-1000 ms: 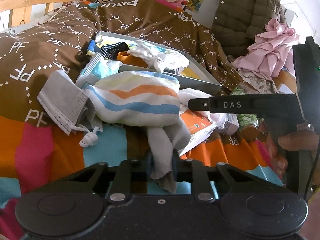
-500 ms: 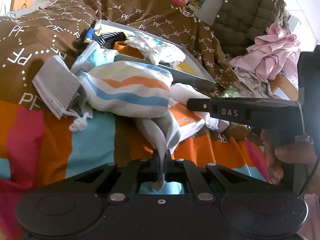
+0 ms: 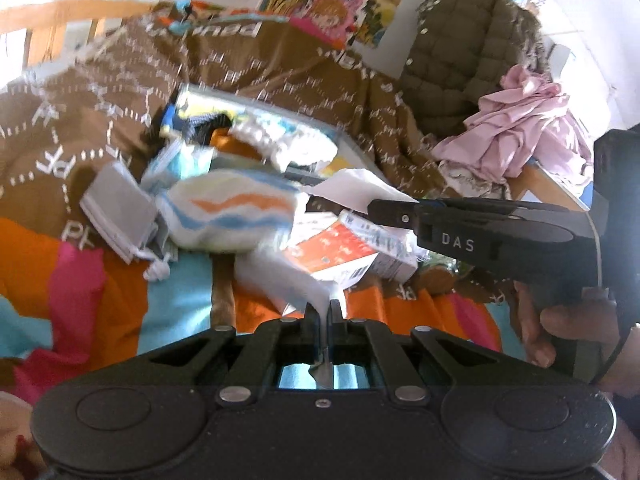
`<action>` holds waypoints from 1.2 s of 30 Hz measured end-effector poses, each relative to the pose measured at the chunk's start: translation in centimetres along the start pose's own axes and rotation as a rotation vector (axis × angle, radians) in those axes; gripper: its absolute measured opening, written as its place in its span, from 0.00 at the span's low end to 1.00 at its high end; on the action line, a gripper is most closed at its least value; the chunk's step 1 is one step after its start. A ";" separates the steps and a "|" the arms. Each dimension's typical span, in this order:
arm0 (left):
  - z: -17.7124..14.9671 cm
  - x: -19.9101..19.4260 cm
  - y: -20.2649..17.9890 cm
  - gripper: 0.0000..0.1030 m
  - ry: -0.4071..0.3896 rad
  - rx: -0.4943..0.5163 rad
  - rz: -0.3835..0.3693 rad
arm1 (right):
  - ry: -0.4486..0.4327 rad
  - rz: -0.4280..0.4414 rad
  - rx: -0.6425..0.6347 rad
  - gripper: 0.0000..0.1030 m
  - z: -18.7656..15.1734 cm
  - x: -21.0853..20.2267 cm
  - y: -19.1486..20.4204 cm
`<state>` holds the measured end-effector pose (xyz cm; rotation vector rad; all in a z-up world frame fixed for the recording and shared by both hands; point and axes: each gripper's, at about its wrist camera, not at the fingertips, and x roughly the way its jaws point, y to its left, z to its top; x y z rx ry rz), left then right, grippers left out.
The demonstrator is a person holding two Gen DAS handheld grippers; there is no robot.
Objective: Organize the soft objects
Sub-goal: 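Carry the white tissue and grey cloth over the grey tray with both tools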
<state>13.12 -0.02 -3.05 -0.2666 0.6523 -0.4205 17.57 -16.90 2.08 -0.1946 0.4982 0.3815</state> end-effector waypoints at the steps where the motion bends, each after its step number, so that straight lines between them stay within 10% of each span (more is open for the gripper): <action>1: 0.0 -0.5 -0.4 0.02 -0.018 0.017 0.000 | -0.015 0.001 -0.004 0.10 0.1 -0.4 0.1; 21: 3.2 -4.9 -6.6 0.02 -0.191 0.326 -0.006 | -0.275 -0.017 0.121 0.10 1.4 -5.0 -3.9; 36: 13.5 6.1 -8.2 0.02 -0.225 0.317 0.024 | -0.311 -0.147 0.358 0.10 2.1 0.6 -13.5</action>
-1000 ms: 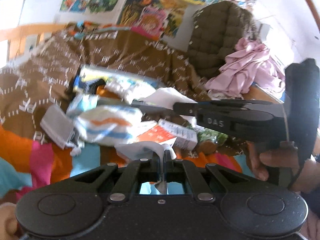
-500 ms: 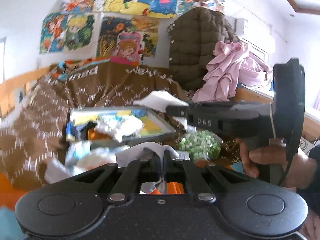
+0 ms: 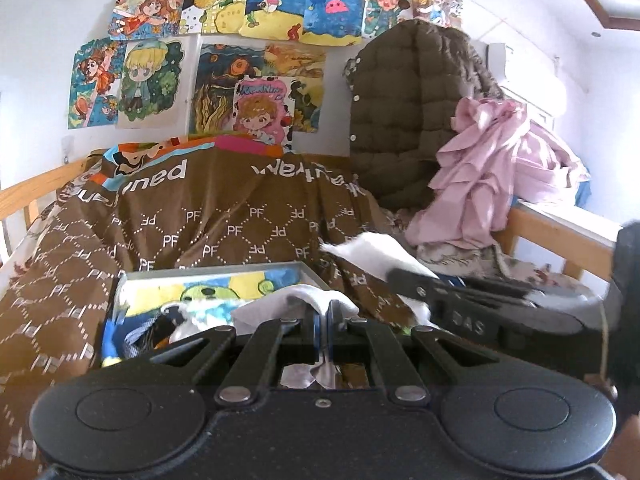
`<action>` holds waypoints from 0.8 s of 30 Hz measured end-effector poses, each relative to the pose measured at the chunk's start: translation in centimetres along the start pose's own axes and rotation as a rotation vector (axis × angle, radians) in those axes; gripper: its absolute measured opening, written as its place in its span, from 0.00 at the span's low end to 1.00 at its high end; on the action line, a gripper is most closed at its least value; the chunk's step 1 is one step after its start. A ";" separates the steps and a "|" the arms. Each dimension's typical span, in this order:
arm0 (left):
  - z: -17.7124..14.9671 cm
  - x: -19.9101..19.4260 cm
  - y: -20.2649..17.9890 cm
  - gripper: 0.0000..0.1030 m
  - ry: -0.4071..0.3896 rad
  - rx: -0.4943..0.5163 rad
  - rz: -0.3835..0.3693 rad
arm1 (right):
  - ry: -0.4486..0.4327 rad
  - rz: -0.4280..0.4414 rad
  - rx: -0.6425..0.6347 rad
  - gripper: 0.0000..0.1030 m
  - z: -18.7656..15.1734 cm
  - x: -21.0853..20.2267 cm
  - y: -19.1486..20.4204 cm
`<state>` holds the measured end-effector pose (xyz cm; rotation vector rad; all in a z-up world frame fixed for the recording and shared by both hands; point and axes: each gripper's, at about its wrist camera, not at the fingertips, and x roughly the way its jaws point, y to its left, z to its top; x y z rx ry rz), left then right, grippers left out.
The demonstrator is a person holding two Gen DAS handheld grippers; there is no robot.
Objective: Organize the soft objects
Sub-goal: 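Carry the white tissue and grey cloth over the grey tray with both tools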
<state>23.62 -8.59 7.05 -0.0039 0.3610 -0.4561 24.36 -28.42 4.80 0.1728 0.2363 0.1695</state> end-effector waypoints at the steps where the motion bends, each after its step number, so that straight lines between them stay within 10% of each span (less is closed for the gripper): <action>1: 0.4 1.3 0.3 0.02 0.003 0.001 0.005 | 0.005 -0.011 0.004 0.10 0.0 0.8 -0.4; 24: 1.3 22.0 3.7 0.03 0.142 -0.213 0.041 | 0.190 -0.061 0.169 0.10 -4.2 12.5 -6.3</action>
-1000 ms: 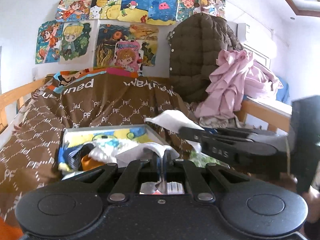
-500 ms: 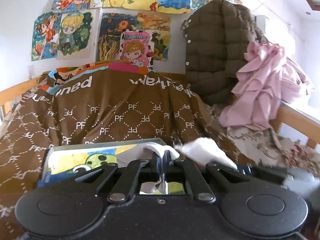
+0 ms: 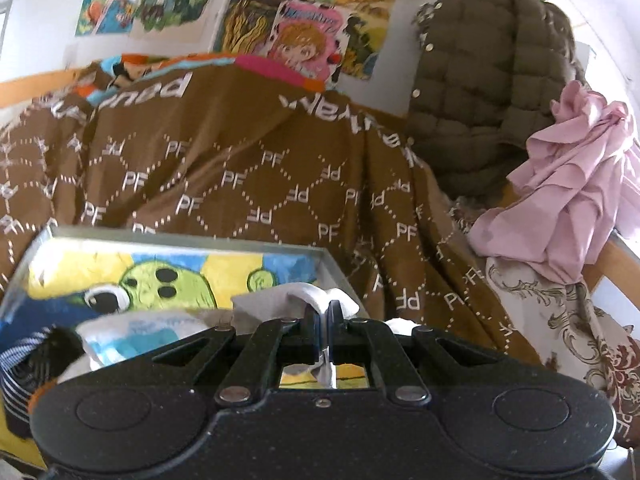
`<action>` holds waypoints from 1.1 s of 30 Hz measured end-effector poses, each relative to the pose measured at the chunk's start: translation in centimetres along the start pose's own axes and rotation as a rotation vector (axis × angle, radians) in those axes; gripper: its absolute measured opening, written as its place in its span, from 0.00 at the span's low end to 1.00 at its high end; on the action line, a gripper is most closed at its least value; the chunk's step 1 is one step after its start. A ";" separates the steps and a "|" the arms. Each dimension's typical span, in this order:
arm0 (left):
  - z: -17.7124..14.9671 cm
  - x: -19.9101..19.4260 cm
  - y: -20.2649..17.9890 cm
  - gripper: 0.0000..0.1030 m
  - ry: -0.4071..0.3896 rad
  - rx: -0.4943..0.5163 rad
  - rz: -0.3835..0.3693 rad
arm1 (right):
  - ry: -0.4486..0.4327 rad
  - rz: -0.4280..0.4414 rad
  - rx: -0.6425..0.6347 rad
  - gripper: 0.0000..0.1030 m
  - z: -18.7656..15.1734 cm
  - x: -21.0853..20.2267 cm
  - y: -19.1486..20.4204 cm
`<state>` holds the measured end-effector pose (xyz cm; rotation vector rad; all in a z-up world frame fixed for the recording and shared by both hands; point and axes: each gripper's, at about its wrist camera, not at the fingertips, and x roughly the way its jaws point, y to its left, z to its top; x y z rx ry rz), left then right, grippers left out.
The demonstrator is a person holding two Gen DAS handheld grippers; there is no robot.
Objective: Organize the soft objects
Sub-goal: 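Carry the white tissue and grey cloth over the grey tray with both tools, then open both tools to drop the tissue and cloth into the tray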
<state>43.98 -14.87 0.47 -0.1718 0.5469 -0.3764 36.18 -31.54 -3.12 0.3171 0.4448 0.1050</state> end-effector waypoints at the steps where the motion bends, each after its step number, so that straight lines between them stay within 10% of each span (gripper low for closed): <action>1: -0.2 0.3 0.0 0.03 0.009 -0.003 0.003 | 0.014 0.002 0.007 0.10 -0.2 0.3 -0.1; 11: -1.6 1.9 1.0 0.05 0.144 -0.003 0.034 | 0.076 -0.004 0.005 0.20 -0.5 1.1 -0.2; 33: 2.2 -6.8 0.9 0.72 0.016 0.012 0.145 | -0.083 -0.055 0.045 0.92 2.4 -5.1 -0.3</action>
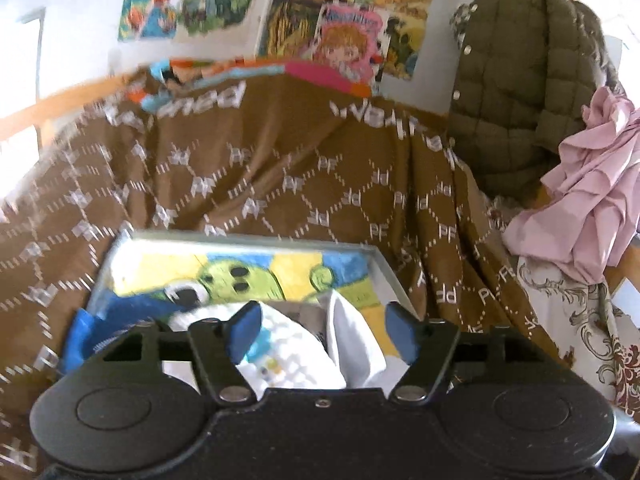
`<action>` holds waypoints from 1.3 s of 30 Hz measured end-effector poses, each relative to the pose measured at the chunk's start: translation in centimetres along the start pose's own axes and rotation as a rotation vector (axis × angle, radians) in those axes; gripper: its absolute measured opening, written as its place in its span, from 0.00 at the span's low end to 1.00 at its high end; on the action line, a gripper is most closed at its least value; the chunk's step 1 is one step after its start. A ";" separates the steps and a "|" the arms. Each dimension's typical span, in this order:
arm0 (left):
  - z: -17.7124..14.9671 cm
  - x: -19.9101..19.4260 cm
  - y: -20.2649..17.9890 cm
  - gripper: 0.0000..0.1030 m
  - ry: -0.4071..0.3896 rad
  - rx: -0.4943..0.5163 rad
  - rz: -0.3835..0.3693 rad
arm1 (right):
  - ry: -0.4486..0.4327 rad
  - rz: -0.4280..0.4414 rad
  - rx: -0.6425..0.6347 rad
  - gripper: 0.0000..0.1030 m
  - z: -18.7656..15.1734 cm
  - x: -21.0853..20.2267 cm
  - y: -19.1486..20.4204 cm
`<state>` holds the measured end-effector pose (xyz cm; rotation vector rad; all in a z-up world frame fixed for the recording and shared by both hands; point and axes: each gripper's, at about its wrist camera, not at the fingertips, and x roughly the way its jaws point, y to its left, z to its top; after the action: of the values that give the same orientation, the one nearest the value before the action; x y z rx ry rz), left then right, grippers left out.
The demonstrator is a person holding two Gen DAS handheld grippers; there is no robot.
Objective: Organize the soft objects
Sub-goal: 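Open both tools to drop the tissue and cloth into the tray, then move both open tools back toward the grey mask and striped towel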
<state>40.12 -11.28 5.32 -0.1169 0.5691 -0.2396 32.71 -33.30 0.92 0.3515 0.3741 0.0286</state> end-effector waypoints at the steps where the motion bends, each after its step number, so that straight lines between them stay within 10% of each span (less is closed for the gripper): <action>1: 0.1 -0.8 -0.1 0.76 -0.018 0.009 0.006 | -0.017 0.002 -0.002 0.94 0.2 -0.6 0.1; 19: -3.5 -17.6 0.4 0.99 -0.299 -0.009 0.082 | -0.321 0.068 -0.195 1.00 -0.9 -14.9 5.9; 39: -13.1 -29.3 2.2 0.99 -0.371 0.071 0.136 | -0.238 0.106 -0.265 1.00 -6.3 -23.3 9.5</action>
<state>9.45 -2.20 9.19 -0.0510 0.1977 -0.1010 9.09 -24.37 6.87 0.1104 0.1128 0.1379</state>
